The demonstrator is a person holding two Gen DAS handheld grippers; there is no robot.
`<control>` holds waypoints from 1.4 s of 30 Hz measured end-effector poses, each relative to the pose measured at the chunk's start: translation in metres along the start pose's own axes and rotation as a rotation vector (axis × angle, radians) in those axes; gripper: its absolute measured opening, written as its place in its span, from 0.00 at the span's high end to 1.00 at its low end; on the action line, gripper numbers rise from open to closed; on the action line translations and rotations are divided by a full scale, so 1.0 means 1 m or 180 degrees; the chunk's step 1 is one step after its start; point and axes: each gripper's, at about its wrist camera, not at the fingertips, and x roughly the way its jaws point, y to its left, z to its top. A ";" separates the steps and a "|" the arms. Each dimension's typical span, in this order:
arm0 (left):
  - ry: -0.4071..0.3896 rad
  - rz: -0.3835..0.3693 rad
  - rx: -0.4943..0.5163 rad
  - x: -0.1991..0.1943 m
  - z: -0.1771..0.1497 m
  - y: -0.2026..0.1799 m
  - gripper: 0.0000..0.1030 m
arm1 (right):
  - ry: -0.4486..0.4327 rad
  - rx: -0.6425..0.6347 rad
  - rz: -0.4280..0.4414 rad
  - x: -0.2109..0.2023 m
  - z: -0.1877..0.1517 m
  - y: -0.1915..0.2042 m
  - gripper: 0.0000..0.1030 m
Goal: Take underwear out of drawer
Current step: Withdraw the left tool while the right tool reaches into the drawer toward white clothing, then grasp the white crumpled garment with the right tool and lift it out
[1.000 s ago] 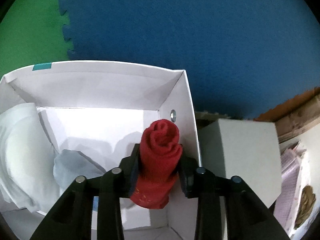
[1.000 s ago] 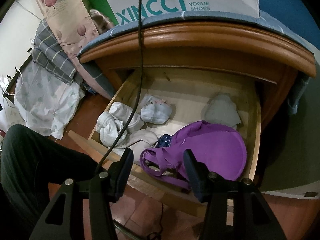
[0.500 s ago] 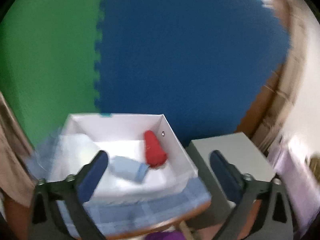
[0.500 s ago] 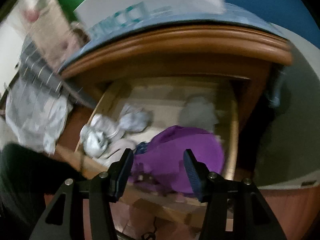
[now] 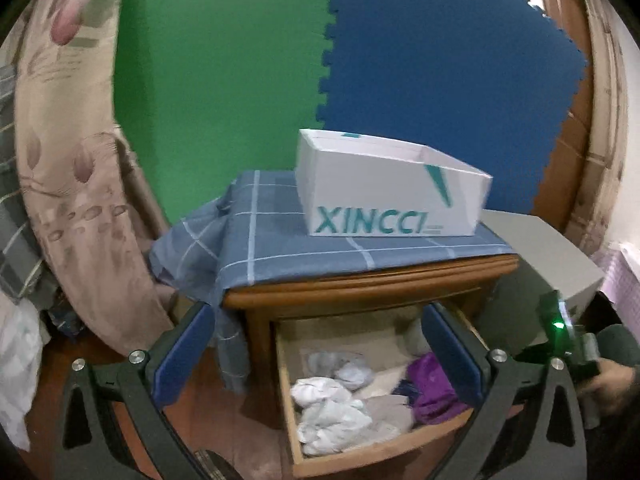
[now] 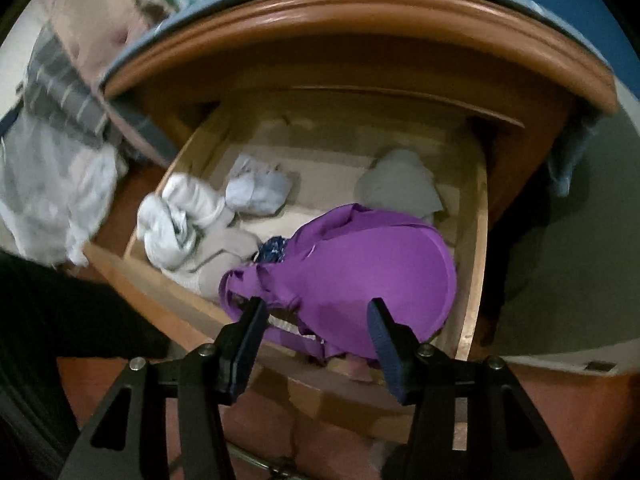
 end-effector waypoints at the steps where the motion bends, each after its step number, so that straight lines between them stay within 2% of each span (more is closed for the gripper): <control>1: 0.0020 0.0020 -0.0017 -0.001 0.000 0.002 0.01 | 0.0043 -0.0040 -0.0041 0.000 0.002 0.004 0.48; 5: -0.0291 0.0158 -0.0123 -0.016 0.013 0.024 0.01 | 0.0194 -0.0339 0.0007 0.006 0.021 0.037 0.48; 8: -0.0404 0.0191 -0.0645 -0.027 0.016 0.061 0.01 | 0.0282 -0.0622 0.0183 0.019 0.040 0.083 0.48; 10: -0.0438 0.0192 -0.0936 -0.033 0.015 0.082 0.01 | 0.0346 -0.0664 0.0313 0.032 0.052 0.112 0.48; 13: -0.0429 0.0265 -0.1190 -0.037 0.011 0.103 0.01 | 0.0451 -0.0631 0.0461 0.058 0.067 0.141 0.48; 15: -0.0378 0.0301 -0.1288 -0.036 0.008 0.111 0.01 | 0.0502 -0.0681 0.0355 0.073 0.074 0.153 0.48; 18: -0.0293 0.0303 -0.1248 -0.031 0.006 0.112 0.01 | 0.0630 -0.0663 0.0475 0.091 0.078 0.161 0.48; 22: -0.0276 0.0264 -0.1147 -0.027 0.006 0.106 0.01 | 0.0693 -0.0722 0.0395 0.108 0.078 0.165 0.48; 24: -0.0249 0.0238 -0.1094 -0.024 0.007 0.101 0.01 | 0.0725 -0.0673 0.0383 0.115 0.077 0.163 0.48; 28: -0.0192 0.0235 -0.1012 -0.018 0.007 0.094 0.01 | 0.0742 -0.0473 0.0545 0.122 0.074 0.155 0.49; 29: -0.0171 0.0240 -0.1016 -0.016 0.007 0.094 0.01 | 0.0723 -0.0443 0.0560 0.123 0.074 0.156 0.51; 30: -0.0156 0.0251 -0.1020 -0.015 0.006 0.094 0.01 | 0.0727 -0.0424 0.0539 0.124 0.074 0.155 0.67; 32: -0.0122 0.0270 -0.1027 -0.012 0.005 0.094 0.01 | 0.0756 -0.0401 0.0561 0.128 0.070 0.152 0.78; 34: -0.0089 0.0322 -0.1002 -0.009 0.005 0.093 0.01 | 0.0659 -0.0390 0.0591 0.124 0.066 0.147 0.87; 38: -0.0020 0.0387 -0.0938 -0.002 0.003 0.090 0.01 | 0.0354 -0.0265 0.0537 0.096 0.058 0.129 0.88; 40: 0.0020 0.0405 -0.0916 0.001 0.002 0.089 0.01 | 0.0200 -0.0144 0.0393 0.077 0.053 0.114 0.89; 42: 0.0055 0.0431 -0.0874 0.005 0.001 0.086 0.01 | 0.0039 -0.0152 0.0061 0.055 0.048 0.099 0.89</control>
